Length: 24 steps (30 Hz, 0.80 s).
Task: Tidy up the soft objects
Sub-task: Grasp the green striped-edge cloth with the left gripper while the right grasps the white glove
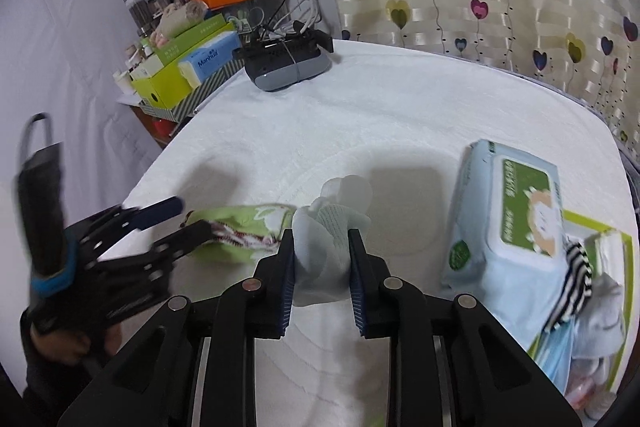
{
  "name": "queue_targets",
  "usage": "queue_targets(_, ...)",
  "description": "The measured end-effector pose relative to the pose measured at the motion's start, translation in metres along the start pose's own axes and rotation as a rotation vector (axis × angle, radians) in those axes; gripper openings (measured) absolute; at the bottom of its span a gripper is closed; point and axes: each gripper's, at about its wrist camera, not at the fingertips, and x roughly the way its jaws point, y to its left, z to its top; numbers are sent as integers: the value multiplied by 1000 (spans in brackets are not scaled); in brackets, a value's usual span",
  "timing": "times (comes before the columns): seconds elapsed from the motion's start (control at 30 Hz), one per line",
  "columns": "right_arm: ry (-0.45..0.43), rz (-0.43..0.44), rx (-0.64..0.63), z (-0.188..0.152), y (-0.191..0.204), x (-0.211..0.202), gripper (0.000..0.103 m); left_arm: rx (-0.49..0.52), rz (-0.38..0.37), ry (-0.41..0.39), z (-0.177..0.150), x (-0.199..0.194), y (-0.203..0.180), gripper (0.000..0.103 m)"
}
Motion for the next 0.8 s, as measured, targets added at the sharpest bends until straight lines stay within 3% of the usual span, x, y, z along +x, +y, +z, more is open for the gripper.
queue_targets(0.2, -22, 10, 6, -2, -6, -13, 25, 168, -37, 34, -3, 18, -17, 60)
queue_targets(0.63, -43, 34, 13, -13, -11, -23, 25, 291, 30, 57, -10, 36, -29, 62)
queue_targets(0.8, -50, 47, 24, -19, -14, -28, 25, 228, 14, 42, -9, 28, -26, 27)
